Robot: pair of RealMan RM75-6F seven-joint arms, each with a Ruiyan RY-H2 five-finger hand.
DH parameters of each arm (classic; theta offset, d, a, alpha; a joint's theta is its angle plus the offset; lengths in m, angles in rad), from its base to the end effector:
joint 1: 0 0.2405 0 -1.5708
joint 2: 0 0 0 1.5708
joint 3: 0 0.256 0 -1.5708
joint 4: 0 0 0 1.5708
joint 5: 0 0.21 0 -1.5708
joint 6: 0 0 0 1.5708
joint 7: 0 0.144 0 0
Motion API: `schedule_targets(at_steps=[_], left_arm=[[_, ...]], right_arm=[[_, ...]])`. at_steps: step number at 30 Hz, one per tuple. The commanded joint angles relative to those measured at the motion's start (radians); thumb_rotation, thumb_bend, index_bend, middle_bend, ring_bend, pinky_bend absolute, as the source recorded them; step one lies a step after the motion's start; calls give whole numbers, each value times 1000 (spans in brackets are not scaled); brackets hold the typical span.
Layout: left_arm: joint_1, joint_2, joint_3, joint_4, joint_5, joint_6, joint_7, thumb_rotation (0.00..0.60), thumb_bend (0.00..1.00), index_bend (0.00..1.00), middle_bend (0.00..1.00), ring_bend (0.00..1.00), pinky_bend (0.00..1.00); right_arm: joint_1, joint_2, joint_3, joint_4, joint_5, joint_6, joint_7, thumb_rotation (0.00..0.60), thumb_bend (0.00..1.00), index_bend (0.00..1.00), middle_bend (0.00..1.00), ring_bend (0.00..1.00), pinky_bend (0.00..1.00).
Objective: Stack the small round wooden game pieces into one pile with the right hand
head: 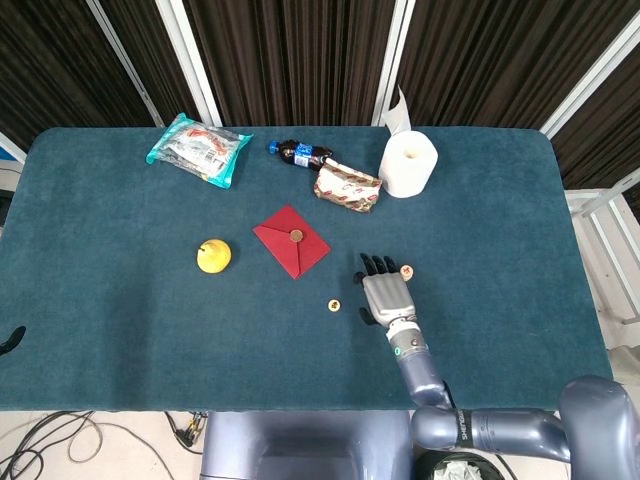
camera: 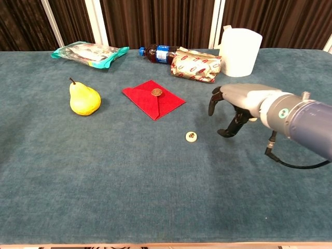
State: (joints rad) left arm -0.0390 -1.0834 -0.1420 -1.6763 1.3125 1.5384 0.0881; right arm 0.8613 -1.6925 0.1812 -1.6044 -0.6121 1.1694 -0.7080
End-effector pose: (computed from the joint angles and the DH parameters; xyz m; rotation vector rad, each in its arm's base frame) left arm -0.3232 0.1812 0.1942 -1.1448 -0.8622 -0.8228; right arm -0.1162 -0.3250 -0.0524 1.7404 -1.0965 0.7143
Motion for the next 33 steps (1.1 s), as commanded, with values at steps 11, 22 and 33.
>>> schedule_targets(at_steps=[11,22,33], left_arm=[[-1,2,1,2,1,-3,-5,600,164,110,0,0,0],[-2,0,0,3,0,-3,-2,600,164,110,0,0,0],[-2,0,0,2,0,-3,-2,600,164,110,0,0,0]], right_arm=[[15,-86,17,36,-9,19,-27,600,427,330,0,0,0],[12,-140,26,84,-18,3,-16,600,428,399,0,0,0],[6,-171,32,114,-38,-6,-6,600,427,431,0,0,0]])
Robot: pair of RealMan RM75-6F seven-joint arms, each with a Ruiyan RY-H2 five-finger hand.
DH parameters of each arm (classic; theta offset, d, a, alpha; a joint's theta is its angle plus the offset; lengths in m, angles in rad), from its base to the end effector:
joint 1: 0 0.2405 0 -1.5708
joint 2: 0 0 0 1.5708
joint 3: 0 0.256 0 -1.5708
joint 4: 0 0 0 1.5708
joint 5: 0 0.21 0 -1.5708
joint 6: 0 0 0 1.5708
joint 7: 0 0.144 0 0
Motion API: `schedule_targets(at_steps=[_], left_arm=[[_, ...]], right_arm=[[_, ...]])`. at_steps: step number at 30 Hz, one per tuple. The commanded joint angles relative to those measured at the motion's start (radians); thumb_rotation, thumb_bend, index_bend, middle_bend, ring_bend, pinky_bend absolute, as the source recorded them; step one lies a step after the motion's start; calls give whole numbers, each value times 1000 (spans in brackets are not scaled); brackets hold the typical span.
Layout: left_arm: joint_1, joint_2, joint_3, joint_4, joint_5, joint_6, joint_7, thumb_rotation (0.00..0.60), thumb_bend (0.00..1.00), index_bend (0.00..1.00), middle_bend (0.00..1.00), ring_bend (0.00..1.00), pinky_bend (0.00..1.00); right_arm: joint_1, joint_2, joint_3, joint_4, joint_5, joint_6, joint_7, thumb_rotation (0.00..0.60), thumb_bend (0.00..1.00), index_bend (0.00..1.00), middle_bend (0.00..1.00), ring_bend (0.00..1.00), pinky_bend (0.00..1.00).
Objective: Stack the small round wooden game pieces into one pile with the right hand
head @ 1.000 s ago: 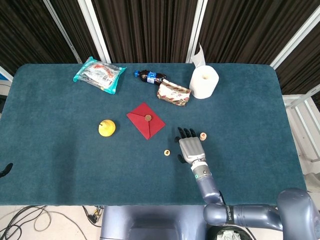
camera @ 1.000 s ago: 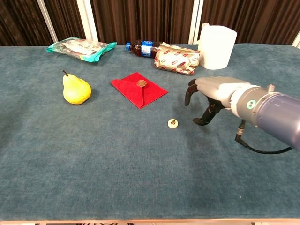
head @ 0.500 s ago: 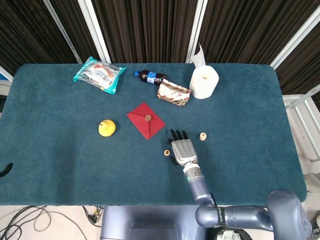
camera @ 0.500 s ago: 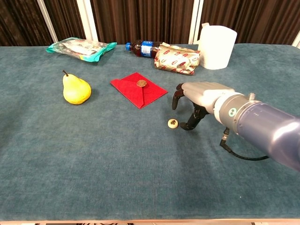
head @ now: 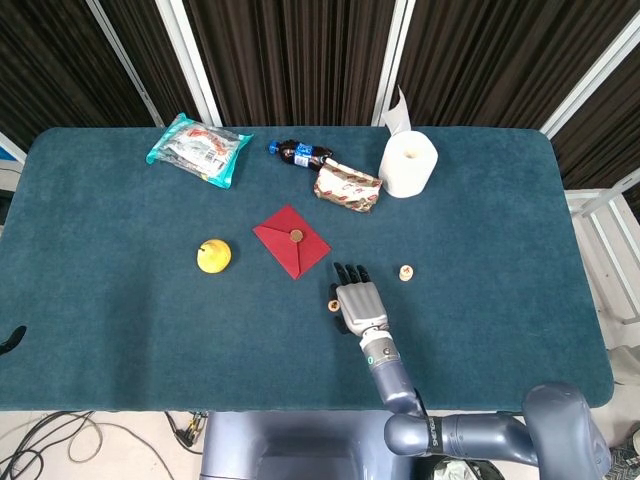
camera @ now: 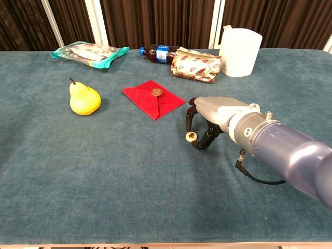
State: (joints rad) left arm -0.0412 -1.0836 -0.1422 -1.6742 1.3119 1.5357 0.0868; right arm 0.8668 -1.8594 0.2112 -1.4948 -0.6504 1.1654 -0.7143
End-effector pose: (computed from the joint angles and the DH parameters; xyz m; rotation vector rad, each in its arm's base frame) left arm -0.3234 0.1820 0.1941 -1.1467 -0.8627 -0.8229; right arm -0.0922 -0.3132 -0.0938 1.7620 -1.1289 0.7660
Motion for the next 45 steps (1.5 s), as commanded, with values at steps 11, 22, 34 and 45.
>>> schedule_targets(at_steps=[11,22,34,45], left_arm=[[0,-1,0,-1,-2,0,3,600,164,110,0,0,0],[-1,0,0,-2,-2,0,4,600,164,110,0,0,0],[-1,1,0,-2,-3,-2,4,600,164,110,0,0,0],[-1,0,0,-2,-3,-1,5,600,164,110,0,0,0]], right_arm=[[7,-31,34,64,12,-25,0,600,427,431,0,0,0],[1,-42,40,82,15,-39,-1,600,426,448,0,0,0],[-7,-43,49,99,17,-51,2,600,427,473,0,0,0],[-12,-42,52,99,13,-59,4,600,427,495,0,0,0]])
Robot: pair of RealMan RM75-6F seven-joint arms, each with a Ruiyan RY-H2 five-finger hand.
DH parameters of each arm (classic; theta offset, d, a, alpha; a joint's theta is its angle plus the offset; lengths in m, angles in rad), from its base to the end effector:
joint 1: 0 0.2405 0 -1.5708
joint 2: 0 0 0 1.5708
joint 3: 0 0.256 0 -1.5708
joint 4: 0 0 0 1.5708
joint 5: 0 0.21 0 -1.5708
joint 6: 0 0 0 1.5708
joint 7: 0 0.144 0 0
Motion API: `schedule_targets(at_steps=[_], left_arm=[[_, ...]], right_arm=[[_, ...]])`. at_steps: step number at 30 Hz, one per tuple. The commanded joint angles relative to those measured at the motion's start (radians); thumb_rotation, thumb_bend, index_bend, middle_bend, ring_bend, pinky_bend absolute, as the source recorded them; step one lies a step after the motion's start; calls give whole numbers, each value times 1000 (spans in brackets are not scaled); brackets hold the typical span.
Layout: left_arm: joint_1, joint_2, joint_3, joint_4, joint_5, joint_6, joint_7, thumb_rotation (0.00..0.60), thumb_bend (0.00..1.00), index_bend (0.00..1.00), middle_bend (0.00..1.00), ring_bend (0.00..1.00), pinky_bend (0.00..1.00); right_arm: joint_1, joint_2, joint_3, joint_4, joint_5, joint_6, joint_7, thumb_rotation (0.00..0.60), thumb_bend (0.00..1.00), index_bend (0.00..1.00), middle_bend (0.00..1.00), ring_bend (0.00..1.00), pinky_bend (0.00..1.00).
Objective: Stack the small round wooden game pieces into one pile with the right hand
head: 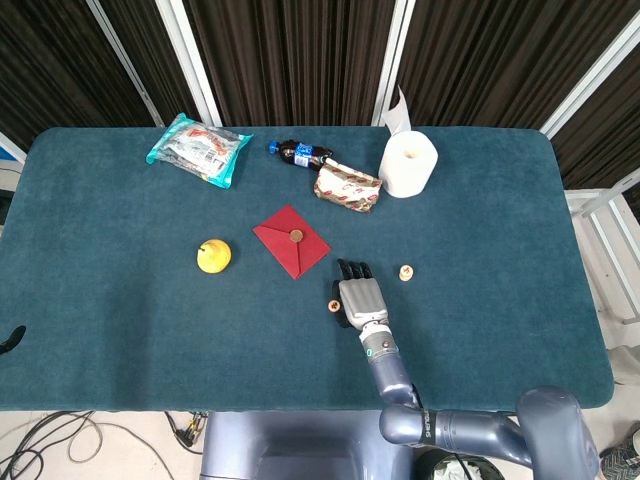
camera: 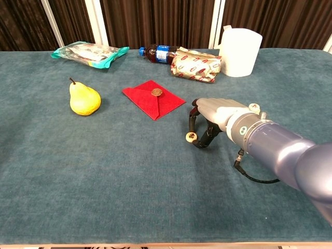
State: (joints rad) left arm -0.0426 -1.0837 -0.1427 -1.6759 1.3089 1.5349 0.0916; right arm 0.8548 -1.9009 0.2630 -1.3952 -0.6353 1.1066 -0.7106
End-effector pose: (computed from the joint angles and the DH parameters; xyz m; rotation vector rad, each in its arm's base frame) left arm -0.3232 0.1825 0.1940 -1.1465 -0.8619 -0.8198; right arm -0.0994 -0.3265 -0.1026 1.7192 -1.1668 0.7467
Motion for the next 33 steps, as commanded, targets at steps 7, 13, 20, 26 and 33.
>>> schedule_targets(at_steps=[7,13,20,26,33], left_arm=[[0,1,0,0,0,-1,-1,600,165,110,0,0,0],[0,2,1,0,1,-2,-2,600,164,110,0,0,0],[0,3,1,-1,2,-2,-5,600,164,110,0,0,0],[0,4,1,-3,3,-2,-7,600,165,110,0,0,0],[0,3,0,-6,0,-2,-5,600,165,110,0,0,0]], right_arm=[[0,-3,3,-2,-4,-1,-1,600,426,511,0,0,0],[-4,4,9,-10,-9,1,3,600,426,518,0,0,0],[-12,69,38,-74,1,11,-4,600,427,518,0,0,0],[-21,184,60,-144,50,0,-35,600,427,518,0,0,0],[-28,296,81,-173,112,-29,-39,600,426,518,0,0,0]])
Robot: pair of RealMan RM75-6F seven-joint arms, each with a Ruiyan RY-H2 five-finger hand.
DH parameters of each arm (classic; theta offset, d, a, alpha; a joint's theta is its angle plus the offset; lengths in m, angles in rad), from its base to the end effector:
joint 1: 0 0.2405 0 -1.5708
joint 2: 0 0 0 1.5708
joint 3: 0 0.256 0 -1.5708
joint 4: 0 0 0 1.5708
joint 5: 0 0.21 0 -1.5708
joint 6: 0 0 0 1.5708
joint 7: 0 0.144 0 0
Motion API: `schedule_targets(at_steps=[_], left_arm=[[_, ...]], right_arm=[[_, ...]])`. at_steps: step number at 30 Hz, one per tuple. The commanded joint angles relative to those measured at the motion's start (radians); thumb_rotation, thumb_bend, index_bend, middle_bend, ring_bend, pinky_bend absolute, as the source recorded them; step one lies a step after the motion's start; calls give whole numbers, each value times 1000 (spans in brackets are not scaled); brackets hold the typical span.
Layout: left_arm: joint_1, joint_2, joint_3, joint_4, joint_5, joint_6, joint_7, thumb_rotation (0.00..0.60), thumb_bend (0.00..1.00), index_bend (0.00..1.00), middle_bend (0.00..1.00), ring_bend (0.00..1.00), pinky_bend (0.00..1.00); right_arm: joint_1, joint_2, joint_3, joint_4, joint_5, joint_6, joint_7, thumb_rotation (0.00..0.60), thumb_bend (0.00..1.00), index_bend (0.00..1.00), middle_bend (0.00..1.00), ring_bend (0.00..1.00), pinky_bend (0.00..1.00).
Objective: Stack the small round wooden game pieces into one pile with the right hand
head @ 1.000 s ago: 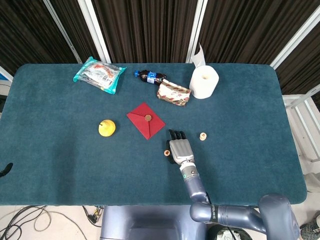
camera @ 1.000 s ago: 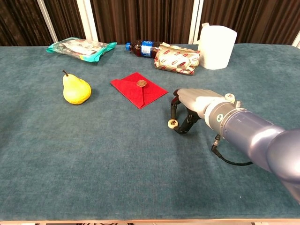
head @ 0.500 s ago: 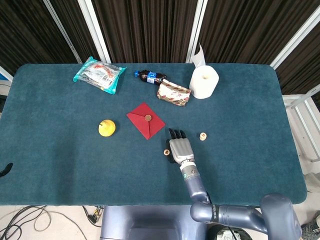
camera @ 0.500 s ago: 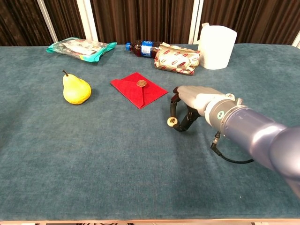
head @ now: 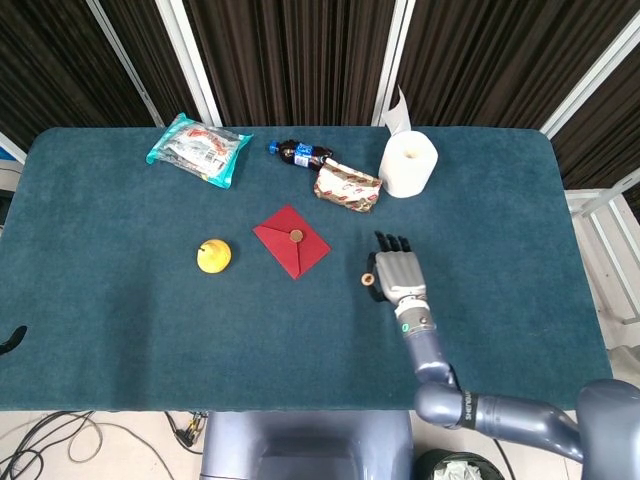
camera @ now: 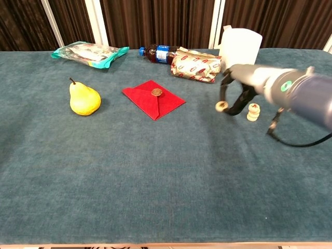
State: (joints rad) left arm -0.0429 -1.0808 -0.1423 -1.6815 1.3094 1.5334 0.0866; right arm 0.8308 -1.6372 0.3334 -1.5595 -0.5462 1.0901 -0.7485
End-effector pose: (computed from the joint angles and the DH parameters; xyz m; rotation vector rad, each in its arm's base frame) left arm -0.3223 0.1825 0.1940 -1.1463 -0.8682 -0.8255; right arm -0.1242 -0.3627 -0.0219 1.6127 -1.1371 0.7219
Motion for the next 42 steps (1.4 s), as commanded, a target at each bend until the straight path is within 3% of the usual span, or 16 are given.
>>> schedule_targets(at_steps=[1,11,42], left_arm=[[0,0,0,-1,0,0,0,600,165,110,0,0,0],[0,-1,-1,-1,-2,0,4,600,164,110,0,0,0],[-2,-6,-3,2,-7,2,16,600,164,110,0,0,0]], right_arm=[[-4,49,14,-8,31,-20,2,600,426,518,0,0,0],[-2,110,9,28,83,-48,18,600,427,518,0,0,0],[2,75,-45,123,95,-73,96,600,426,518,0,0,0]])
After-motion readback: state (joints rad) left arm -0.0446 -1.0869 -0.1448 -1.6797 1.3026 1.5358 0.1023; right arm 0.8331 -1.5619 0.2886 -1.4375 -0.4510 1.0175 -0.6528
